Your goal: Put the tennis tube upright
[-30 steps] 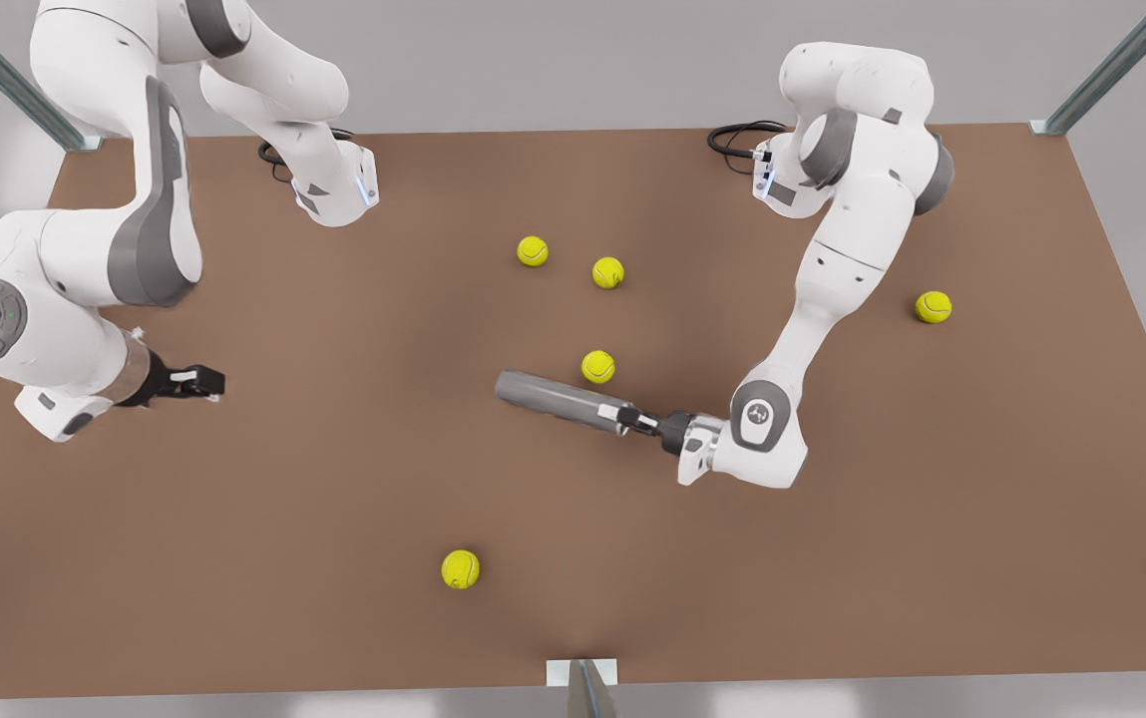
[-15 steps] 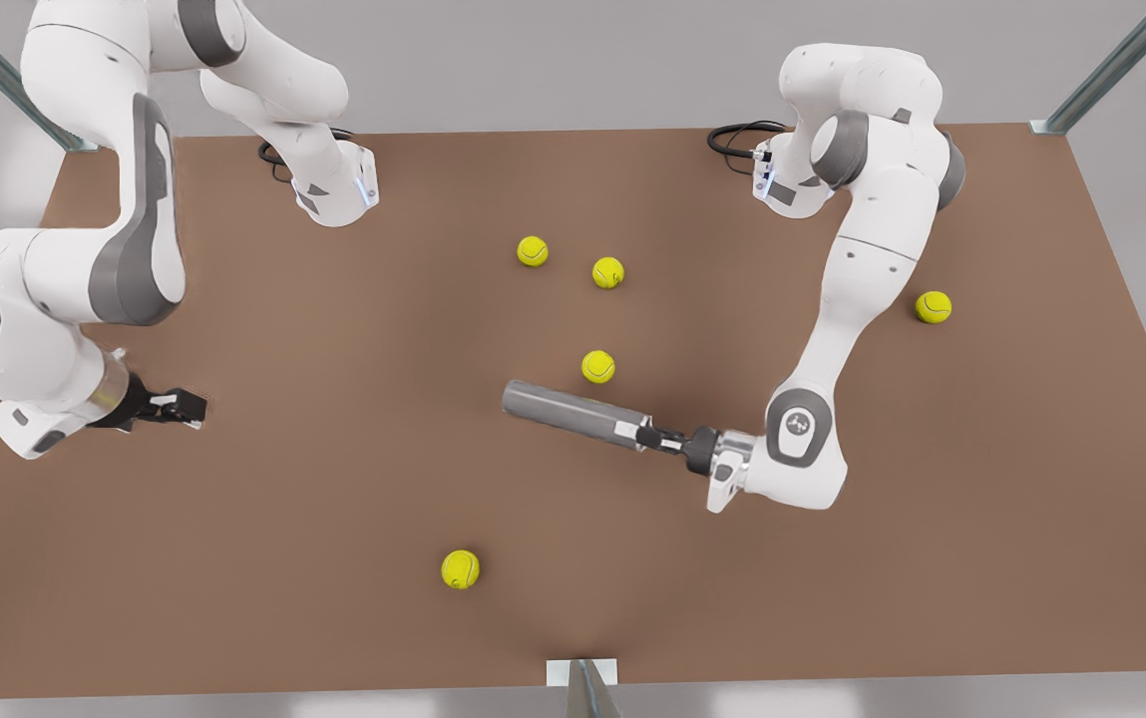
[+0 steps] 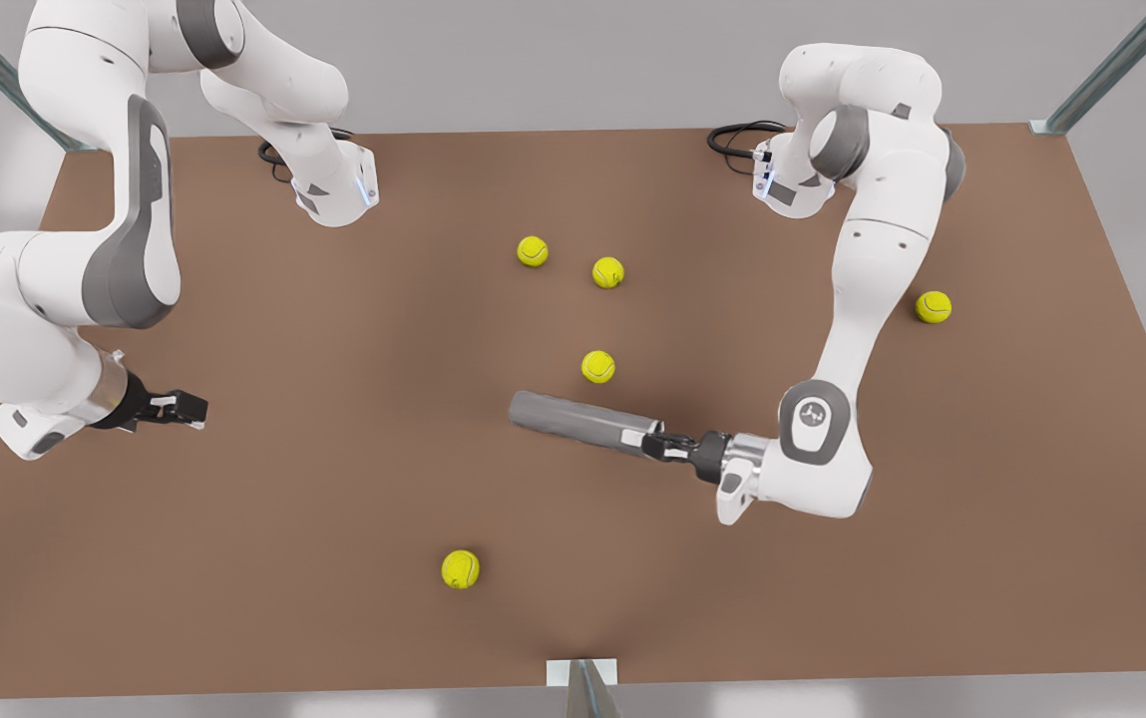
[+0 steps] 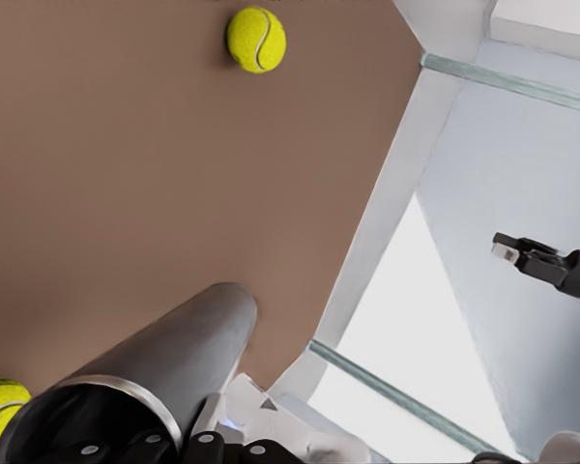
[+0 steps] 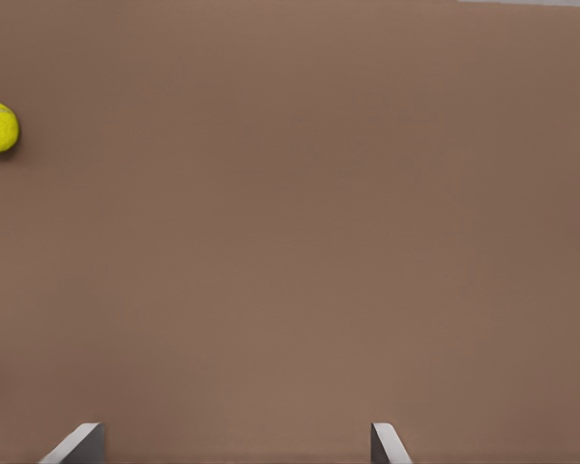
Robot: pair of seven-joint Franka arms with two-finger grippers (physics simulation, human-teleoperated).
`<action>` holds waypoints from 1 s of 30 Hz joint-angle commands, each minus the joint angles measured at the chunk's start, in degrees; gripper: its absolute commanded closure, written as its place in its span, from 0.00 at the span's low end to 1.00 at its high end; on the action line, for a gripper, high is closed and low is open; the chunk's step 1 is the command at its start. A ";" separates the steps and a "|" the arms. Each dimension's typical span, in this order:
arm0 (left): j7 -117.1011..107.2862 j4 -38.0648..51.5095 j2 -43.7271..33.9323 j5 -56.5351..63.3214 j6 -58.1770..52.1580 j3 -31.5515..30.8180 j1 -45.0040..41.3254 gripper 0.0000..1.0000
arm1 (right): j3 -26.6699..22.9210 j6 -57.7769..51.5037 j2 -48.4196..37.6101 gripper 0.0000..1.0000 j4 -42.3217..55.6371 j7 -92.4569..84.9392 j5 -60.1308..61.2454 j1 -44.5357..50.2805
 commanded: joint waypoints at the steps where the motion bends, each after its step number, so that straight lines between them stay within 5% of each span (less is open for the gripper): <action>1: -0.01 0.00 -0.03 1.33 -0.01 0.09 0.15 0.79 | 0.00 0.02 0.00 0.00 0.00 0.00 0.00 0.00; 30: -13.19 2.63 -9.26 30.94 1.05 0.35 -0.02 0.79 | 0.62 4.15 0.61 0.00 0.09 -0.44 1.41 -4.13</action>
